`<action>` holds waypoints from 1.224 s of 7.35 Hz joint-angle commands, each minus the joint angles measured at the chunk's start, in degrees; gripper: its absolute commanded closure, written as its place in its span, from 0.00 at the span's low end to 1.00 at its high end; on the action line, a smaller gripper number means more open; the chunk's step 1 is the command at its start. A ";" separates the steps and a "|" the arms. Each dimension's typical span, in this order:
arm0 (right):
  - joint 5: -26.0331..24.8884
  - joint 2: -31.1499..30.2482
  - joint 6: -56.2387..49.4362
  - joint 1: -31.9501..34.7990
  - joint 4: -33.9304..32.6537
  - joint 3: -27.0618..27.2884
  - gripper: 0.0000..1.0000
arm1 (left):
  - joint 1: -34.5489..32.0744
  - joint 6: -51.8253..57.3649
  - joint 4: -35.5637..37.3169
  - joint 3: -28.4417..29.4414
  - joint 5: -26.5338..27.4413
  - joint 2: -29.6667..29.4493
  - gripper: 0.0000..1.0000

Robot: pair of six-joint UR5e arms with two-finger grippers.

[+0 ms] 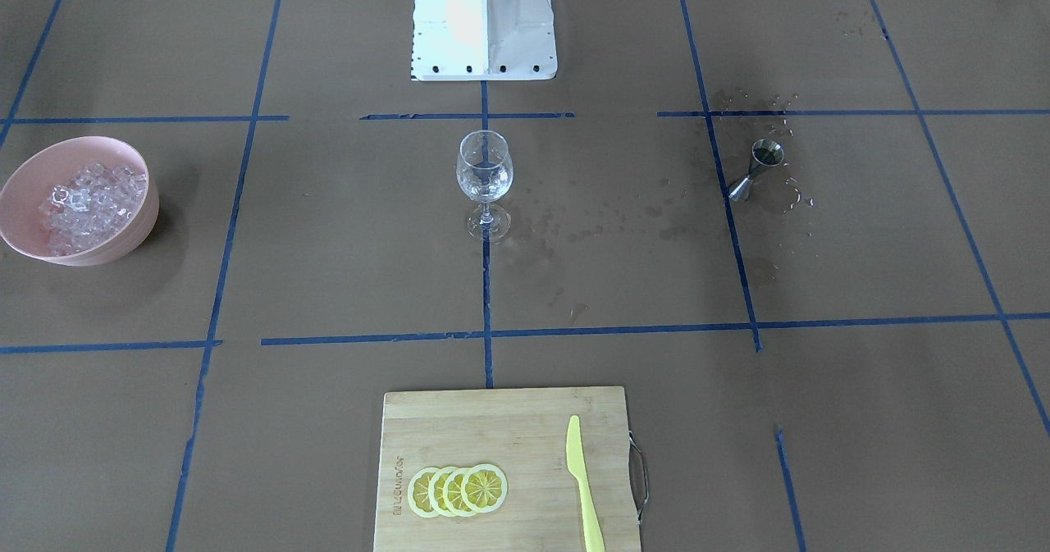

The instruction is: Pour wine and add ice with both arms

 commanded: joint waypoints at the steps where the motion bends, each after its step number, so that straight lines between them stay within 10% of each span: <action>1: -0.58 2.87 0.58 0.00 0.25 2.97 0.00 | 0.02 -0.47 -0.14 0.25 -0.09 -1.69 0.00; 3: -0.15 2.99 3.13 0.00 4.26 3.67 0.00 | -0.07 -0.04 -1.97 -0.36 -0.96 -2.85 0.00; 6: 1.08 1.58 3.39 0.00 9.49 3.06 0.00 | 0.02 -4.30 -36.58 7.17 -0.44 -2.67 0.00; 9: 1.79 2.19 3.31 0.00 9.84 4.20 0.00 | 0.45 -9.97 -51.75 7.46 0.17 -2.67 0.00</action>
